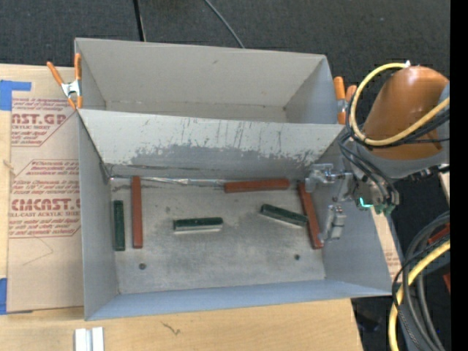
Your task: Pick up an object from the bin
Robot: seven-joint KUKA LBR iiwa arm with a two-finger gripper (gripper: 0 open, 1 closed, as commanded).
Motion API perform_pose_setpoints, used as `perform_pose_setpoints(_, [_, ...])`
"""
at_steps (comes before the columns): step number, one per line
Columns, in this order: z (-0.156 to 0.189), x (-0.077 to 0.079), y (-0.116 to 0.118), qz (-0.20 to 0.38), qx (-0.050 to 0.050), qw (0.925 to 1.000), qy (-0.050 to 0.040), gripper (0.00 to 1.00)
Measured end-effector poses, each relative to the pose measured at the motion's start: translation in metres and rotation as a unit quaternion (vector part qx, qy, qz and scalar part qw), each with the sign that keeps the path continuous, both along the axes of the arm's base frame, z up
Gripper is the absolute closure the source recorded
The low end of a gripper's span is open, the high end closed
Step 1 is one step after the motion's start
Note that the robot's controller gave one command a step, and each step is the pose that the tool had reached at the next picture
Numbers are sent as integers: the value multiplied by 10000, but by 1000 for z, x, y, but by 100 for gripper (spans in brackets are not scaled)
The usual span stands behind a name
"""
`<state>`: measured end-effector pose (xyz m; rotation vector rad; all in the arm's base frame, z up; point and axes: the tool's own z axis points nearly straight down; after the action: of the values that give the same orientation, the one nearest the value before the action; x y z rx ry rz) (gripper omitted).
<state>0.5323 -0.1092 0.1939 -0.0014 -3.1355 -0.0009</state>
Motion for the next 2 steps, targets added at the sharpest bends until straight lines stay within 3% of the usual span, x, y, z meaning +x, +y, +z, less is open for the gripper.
perform_pose_setpoints(1, [4,2,0,5,-6,10000,-40,0])
perform_pose_setpoints(2, [-36,9,19,20,-17,10000,-84,0])
